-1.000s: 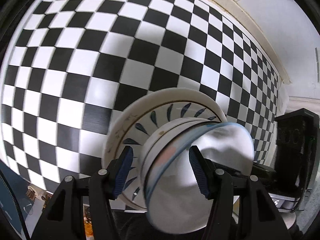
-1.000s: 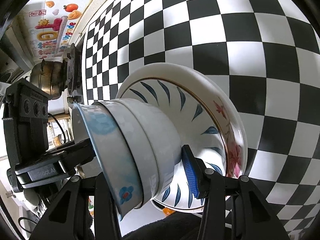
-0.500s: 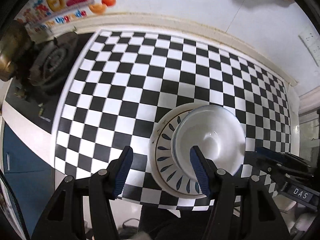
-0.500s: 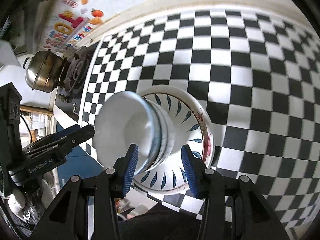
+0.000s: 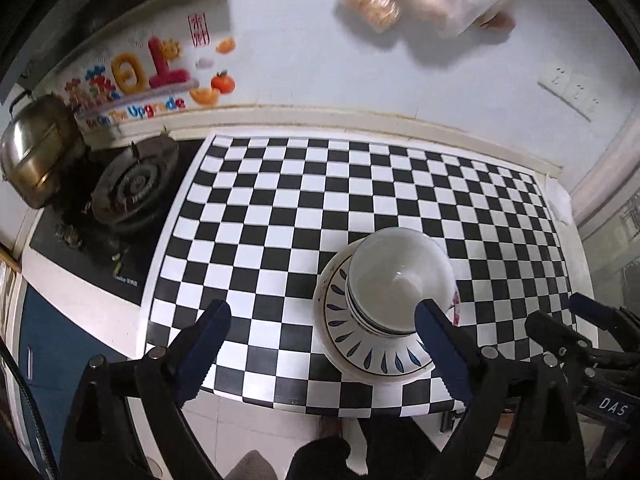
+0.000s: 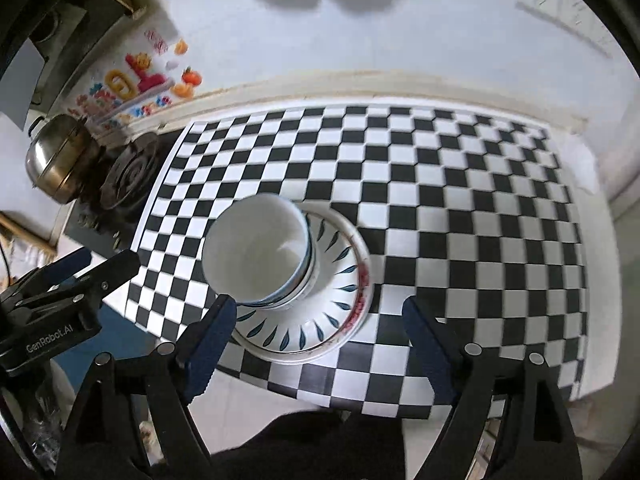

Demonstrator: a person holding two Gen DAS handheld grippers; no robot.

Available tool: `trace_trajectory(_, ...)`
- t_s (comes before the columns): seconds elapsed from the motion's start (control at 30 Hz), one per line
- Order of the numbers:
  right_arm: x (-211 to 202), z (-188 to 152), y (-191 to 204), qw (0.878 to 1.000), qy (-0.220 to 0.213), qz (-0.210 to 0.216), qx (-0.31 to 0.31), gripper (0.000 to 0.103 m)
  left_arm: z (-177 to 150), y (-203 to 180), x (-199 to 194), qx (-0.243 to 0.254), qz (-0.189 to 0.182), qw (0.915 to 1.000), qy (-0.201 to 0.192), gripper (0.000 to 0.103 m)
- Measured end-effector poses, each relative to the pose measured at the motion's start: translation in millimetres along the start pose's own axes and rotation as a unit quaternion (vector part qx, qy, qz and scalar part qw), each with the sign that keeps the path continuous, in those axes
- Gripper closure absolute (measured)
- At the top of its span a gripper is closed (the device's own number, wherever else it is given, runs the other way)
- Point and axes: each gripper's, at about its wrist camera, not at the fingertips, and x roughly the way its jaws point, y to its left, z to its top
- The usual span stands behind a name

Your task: Organize plates and bowls

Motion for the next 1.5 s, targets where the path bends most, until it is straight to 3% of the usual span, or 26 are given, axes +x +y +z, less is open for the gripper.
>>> trace_trajectory(0.23,-49.5,-15.7,13.8,0.998,-0.053,-0.028,0.010,0.013,-9.6,-2.8,-44.7,0.013,0.000,0.9989,-0.045,0.003)
trace_trajectory(0.53,-106.8,-48.8,17.5,0.994,-0.099,-0.029,0.025,0.011,-35.5,-5.4,-108.2,0.012,-0.003,0.9955,-0.094,0.003)
trace_trajectory(0.77,-168.4,-98.7,25.3,0.989,-0.144,-0.032,0.017,0.009,-79.6,-13.6,-165.1,0.013,0.007,0.9918,-0.127,0.003)
trace_trajectory(1.1,-254.2,-177.4,42.3,0.980,-0.198,-0.037,-0.007,0.008,-142.4,-18.3,-226.8,-0.002,0.014,0.9894,-0.144,0.003)
trace_trajectory(1.5,-314.0,-237.7,41.8,0.972,-0.229,-0.044,-0.019,0.008,-188.7,-22.1,-272.4,-0.015,0.024,0.9853,-0.168,0.003)
